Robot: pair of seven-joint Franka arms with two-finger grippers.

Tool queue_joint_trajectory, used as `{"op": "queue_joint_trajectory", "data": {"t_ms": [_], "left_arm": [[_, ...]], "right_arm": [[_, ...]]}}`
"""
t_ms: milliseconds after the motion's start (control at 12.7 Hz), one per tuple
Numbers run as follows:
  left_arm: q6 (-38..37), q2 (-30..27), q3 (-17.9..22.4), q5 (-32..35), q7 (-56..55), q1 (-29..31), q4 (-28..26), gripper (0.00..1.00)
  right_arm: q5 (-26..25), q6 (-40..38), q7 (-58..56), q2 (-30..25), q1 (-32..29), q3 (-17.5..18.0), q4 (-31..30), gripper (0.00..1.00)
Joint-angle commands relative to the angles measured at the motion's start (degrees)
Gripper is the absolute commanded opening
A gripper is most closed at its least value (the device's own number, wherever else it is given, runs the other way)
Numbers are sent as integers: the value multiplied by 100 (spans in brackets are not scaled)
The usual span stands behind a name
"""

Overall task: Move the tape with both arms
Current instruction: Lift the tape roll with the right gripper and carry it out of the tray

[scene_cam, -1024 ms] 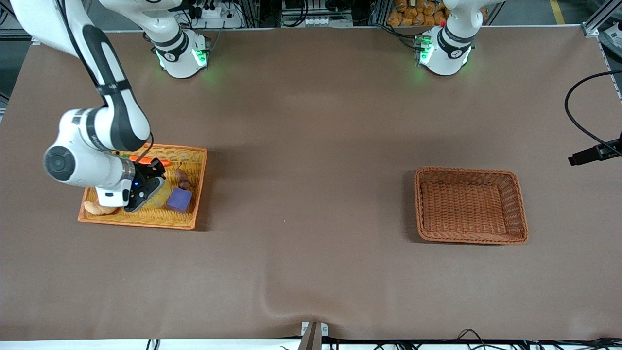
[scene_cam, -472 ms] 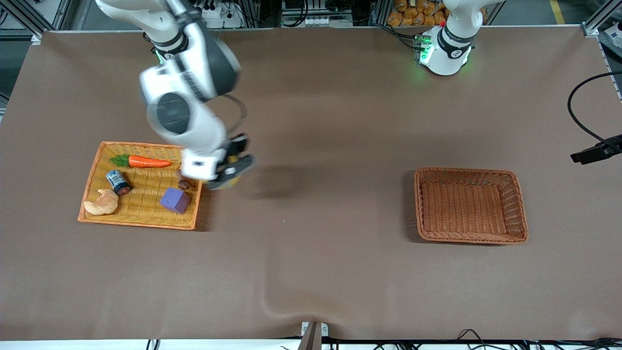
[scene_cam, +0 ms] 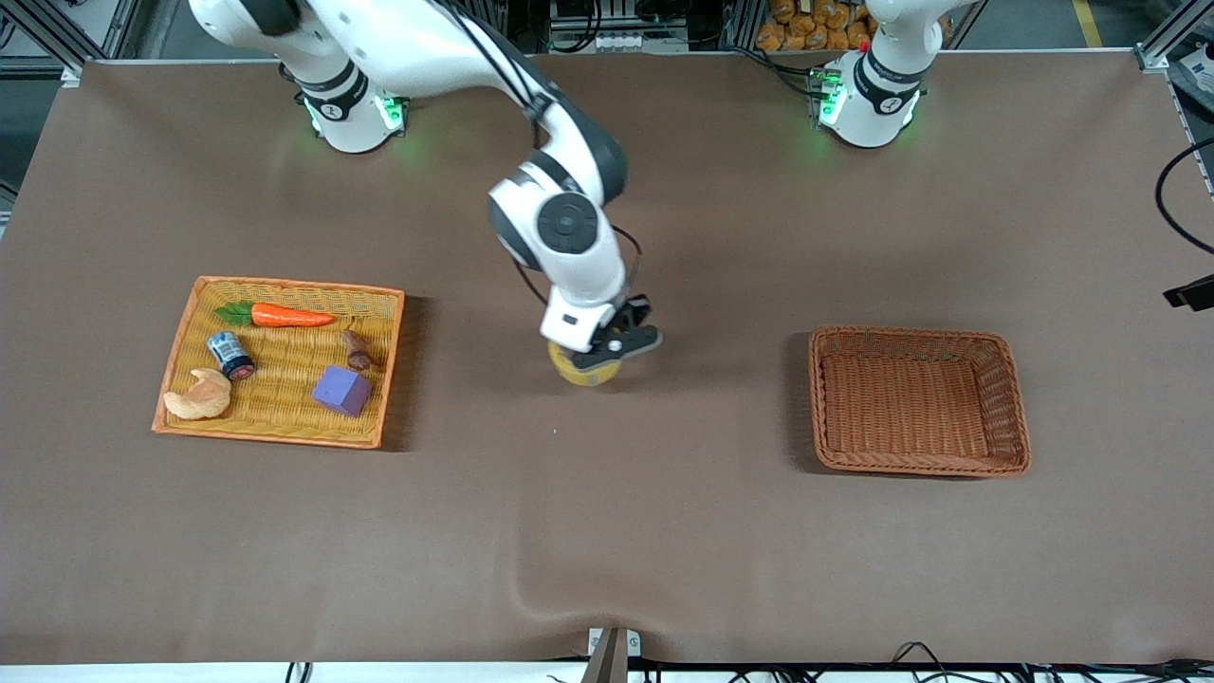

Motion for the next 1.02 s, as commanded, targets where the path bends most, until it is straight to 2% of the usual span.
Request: {"op": "queue_joint_trajectory", "data": {"t_ms": [0,315,394,551,630,709,787,945], "left_arm": [[-71,-86,-66,115,17,145,60,100],[-71,-183,-110,115,17,146,52,100],[-71,-183,-110,115,17,146,52,100],[-71,-183,-110,107,17,154,52,100],[-79,-183,-110,107,-1,146,52,100],[-79,-191,-110,107,-18,146,52,100],[-97,-218,-119,107,-27,146,34,100],[-97,-253,-136,107,-36,146,34,100]], "right_arm": [[44,-4,574,685,288,-104,881,0],[44,-13,583,941,367,-104,996,0],[36,4,583,950,358,-104,996,9],[36,4,592,967,341,-104,996,36],[36,-22,583,924,306,-104,996,58],[53,-31,574,854,262,-112,996,96],[27,-74,574,775,244,-112,996,100],[9,-564,539,634,165,-147,1004,100]]}}
